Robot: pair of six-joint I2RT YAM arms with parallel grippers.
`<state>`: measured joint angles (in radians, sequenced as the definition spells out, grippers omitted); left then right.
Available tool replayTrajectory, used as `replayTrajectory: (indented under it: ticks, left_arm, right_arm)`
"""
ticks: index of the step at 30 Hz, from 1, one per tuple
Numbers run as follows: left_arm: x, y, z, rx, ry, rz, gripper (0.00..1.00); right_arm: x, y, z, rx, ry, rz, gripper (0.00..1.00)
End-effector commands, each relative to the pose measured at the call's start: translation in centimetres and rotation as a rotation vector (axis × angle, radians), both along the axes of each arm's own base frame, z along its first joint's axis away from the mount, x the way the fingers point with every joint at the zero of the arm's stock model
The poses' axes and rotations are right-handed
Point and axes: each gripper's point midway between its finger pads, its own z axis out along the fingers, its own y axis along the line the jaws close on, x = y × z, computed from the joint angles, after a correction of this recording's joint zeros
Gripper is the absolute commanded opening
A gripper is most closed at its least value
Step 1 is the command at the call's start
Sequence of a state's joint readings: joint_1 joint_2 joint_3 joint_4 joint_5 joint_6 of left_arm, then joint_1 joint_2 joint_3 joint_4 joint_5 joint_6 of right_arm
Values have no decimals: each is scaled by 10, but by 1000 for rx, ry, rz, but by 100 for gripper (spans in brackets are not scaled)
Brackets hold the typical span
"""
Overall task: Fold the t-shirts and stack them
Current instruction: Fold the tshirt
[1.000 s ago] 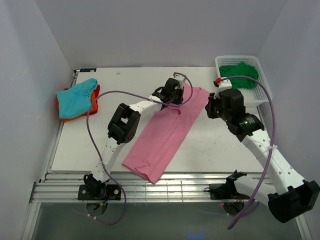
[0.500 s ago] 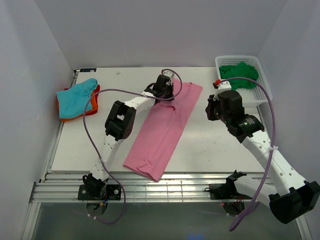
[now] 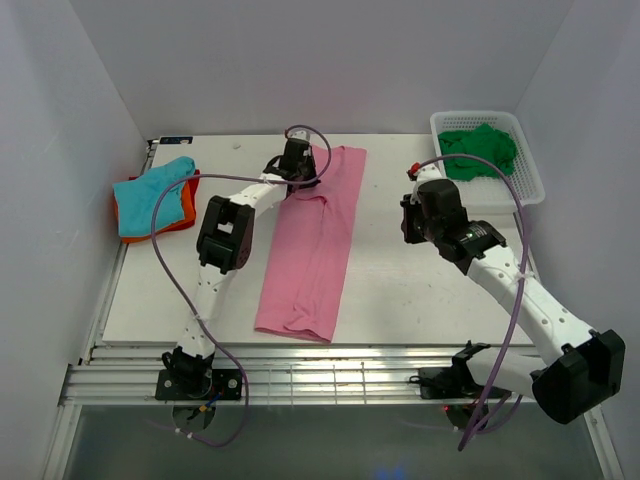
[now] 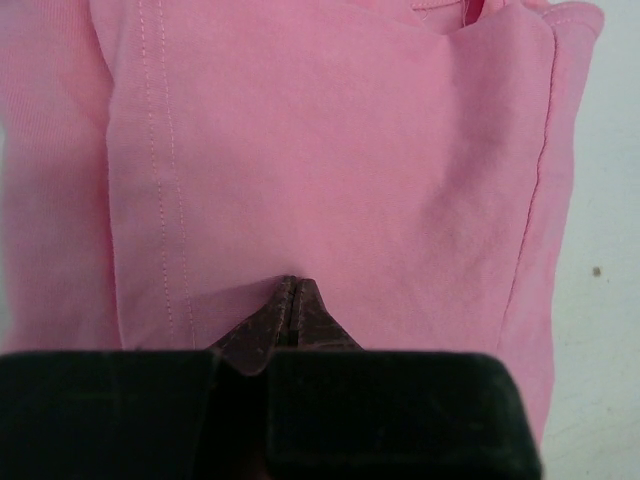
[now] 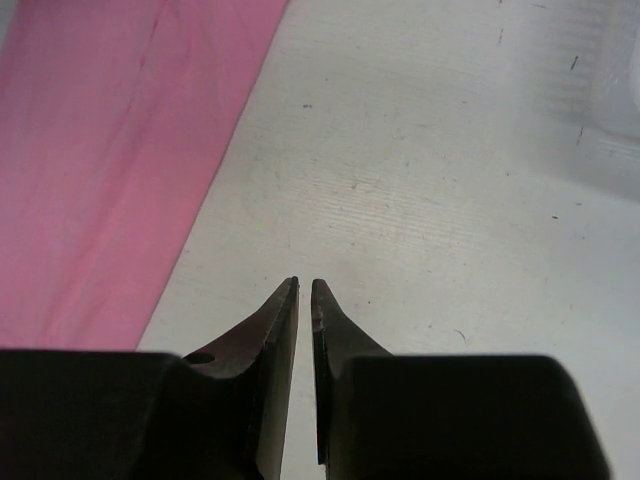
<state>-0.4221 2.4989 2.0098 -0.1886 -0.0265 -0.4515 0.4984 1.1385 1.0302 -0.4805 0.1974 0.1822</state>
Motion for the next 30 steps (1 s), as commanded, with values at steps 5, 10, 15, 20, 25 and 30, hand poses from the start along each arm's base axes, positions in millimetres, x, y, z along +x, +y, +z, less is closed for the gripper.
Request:
replayTrajectory:
  ticks: [5,10,15,20,25,30]
  left_arm:
    - [9,70,-38,48,103,218,0]
    - [7,93,-46,65,124,289,0]
    - [7,104,-40,72,103,325,0]
    - [17,96,6,6,-4,304,0]
    - [25,77,76,-30,-164,233,11]
    - [7,60,172,-86,-344,178,42]
  right_arm:
    - [8,18,-28,-37,57,13,16]
    - [4,36,-43,-47,86,49,17]
    - [-5,52,-53,-62,102,84,16]
    - [-20,59,-61,-65,112,98,17]
    - [-37,65,-63,-59,117,115,22]
    - [-62,86,-63,-19,111,199,25]
